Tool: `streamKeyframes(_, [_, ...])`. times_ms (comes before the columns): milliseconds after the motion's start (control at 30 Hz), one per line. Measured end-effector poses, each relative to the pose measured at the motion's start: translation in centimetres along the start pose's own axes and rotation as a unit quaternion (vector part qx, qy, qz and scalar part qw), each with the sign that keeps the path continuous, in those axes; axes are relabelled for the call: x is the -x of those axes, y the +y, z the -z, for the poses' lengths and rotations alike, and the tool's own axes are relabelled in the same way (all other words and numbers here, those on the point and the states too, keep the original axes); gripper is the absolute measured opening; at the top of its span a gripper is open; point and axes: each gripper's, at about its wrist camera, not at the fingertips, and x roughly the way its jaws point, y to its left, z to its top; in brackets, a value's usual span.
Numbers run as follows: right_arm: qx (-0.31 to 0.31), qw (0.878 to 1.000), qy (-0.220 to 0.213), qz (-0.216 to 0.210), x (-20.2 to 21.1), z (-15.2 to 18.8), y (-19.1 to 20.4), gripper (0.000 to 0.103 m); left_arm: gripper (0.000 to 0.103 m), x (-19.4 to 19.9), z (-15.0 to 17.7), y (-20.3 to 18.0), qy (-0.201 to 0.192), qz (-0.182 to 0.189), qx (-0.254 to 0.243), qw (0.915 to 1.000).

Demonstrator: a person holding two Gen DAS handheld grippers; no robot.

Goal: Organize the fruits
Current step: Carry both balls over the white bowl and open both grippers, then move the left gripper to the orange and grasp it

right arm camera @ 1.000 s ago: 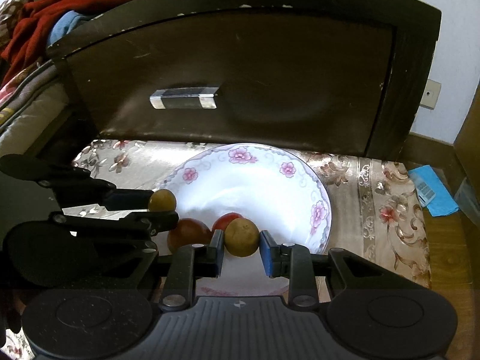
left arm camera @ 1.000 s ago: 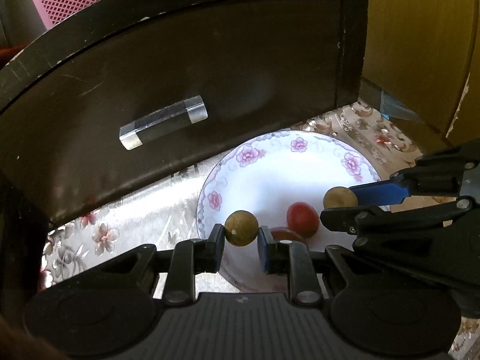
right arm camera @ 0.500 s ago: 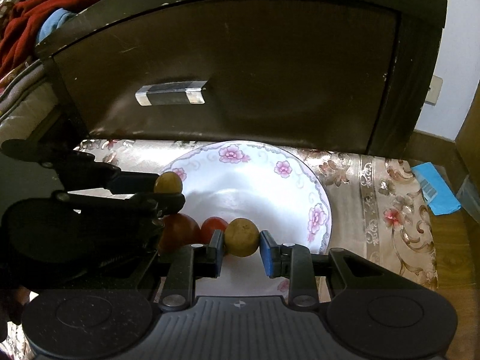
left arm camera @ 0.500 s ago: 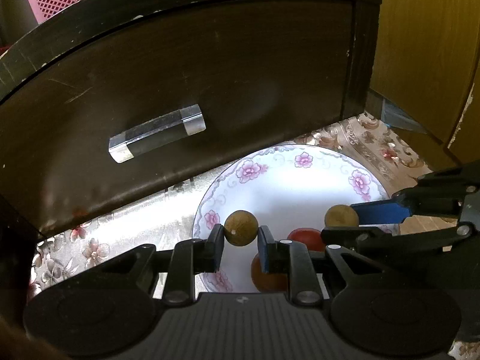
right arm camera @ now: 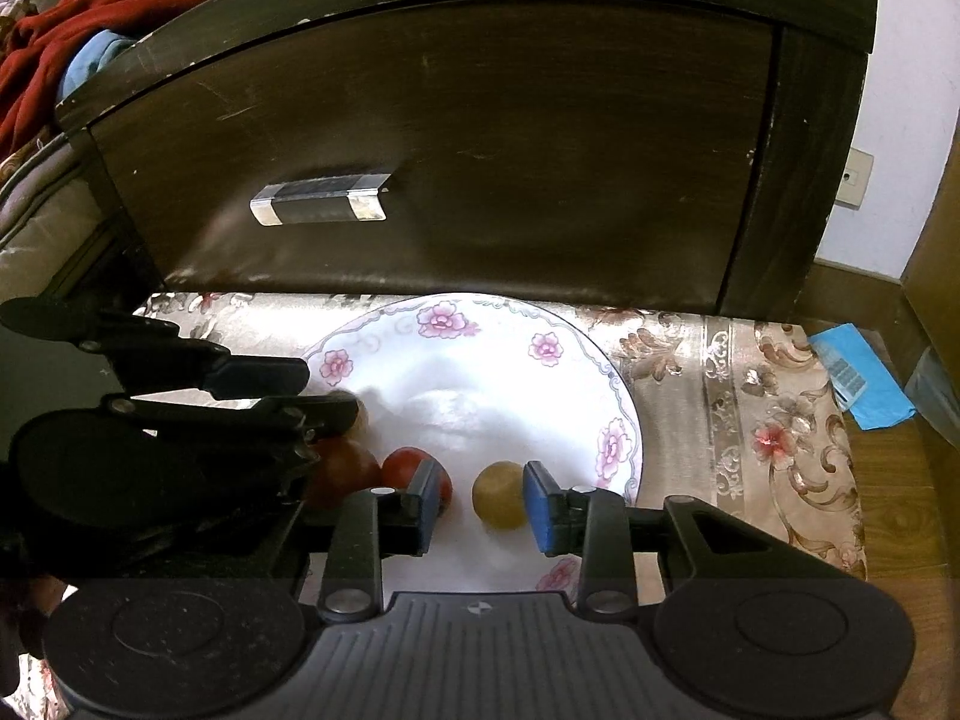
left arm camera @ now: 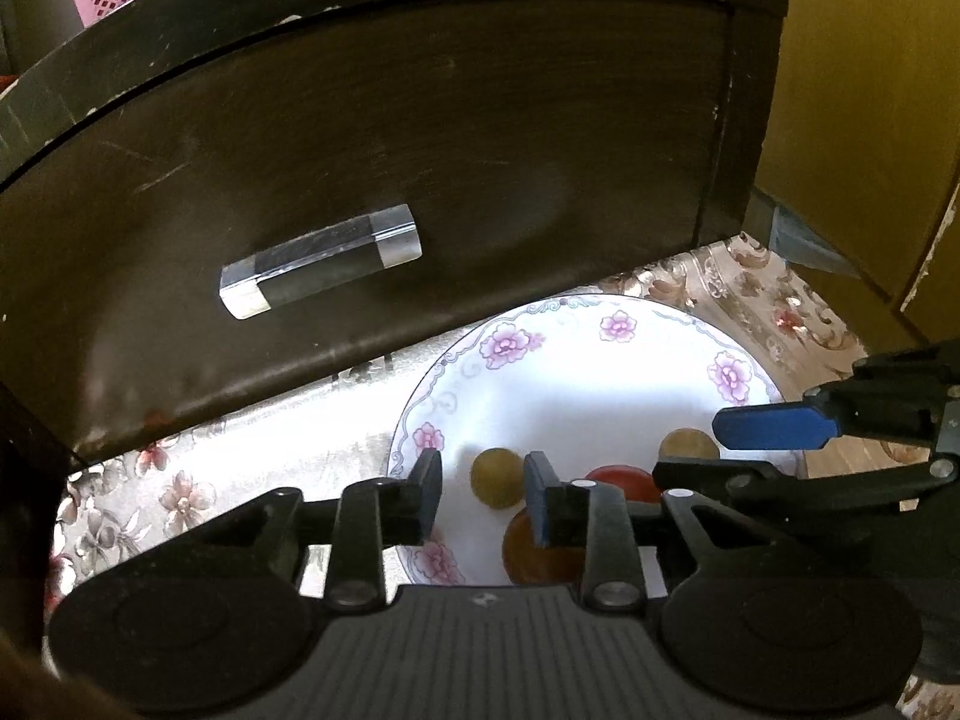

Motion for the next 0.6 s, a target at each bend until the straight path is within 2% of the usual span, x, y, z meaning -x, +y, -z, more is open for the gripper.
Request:
streamKeyframes(133, [-0.002,1.0,0.001,0.004,0.1,0.1,-0.2,0.027,0.044,0.1,0.1,-0.1,0.0,0.003,0.002,1.0])
streamKeyframes(600, [-0.009,1.0,-0.011,0.006,2.0,0.0,0.1,0.029,0.045,2.9,-0.1,0.6,-0.013,-0.004,0.023,0.9996])
